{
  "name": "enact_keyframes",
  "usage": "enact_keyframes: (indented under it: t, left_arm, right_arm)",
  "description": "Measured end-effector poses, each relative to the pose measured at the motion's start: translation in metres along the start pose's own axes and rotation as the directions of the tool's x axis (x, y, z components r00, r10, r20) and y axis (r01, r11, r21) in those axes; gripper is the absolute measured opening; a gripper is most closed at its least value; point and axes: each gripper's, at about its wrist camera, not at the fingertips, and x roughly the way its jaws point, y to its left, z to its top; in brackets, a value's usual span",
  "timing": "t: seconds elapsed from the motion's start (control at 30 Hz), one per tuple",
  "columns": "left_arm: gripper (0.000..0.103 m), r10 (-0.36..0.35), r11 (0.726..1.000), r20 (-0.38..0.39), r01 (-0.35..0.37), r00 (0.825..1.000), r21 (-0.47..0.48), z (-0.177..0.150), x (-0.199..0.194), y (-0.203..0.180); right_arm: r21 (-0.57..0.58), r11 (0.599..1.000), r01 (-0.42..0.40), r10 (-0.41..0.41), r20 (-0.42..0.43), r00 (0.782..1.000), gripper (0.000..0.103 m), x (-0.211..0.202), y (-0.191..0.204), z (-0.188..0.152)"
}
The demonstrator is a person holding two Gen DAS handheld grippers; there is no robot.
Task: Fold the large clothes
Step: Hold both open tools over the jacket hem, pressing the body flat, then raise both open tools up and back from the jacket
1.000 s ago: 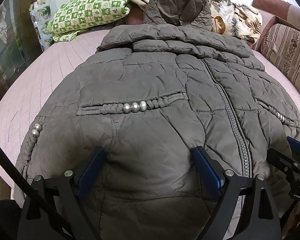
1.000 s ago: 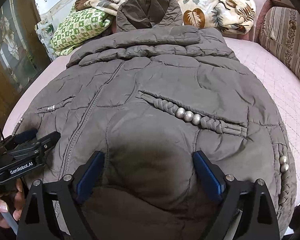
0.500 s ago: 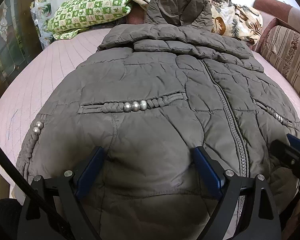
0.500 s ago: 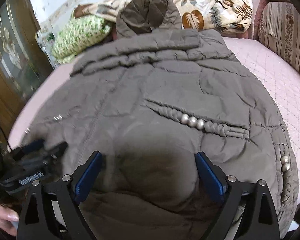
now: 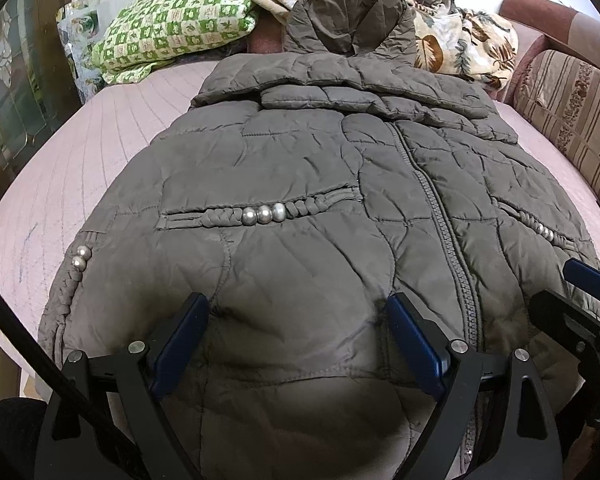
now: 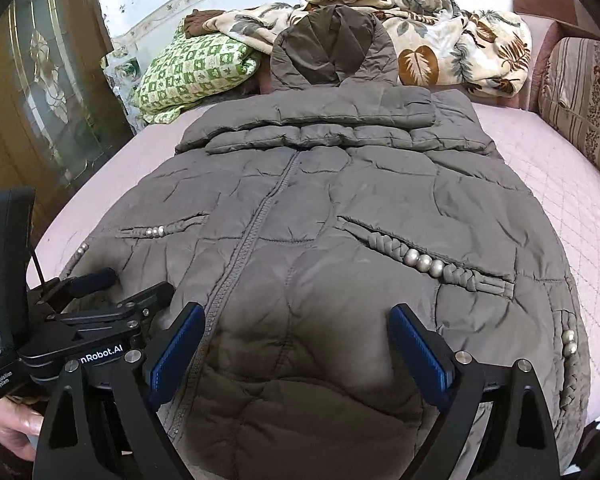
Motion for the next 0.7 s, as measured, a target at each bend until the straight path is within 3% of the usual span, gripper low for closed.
enact_keyframes:
  t: [0.43,0.7]
  left_arm:
    - [0.09,0.031,0.999,0.058,-0.033,0.998,0.033,0.002,-0.018,-0.004]
    - [0.09,0.011,1.0,0.142,-0.013,0.99,0.013,0.035,-0.044,0.002]
  right_arm:
    - [-0.023,0.998,0.058,-0.058,0.017,0.998,0.096,-0.011,0.004,-0.002]
    - [-0.09,0.987,0.132,-0.124,0.098,0.988,0.096,-0.036,0.017,0.024]
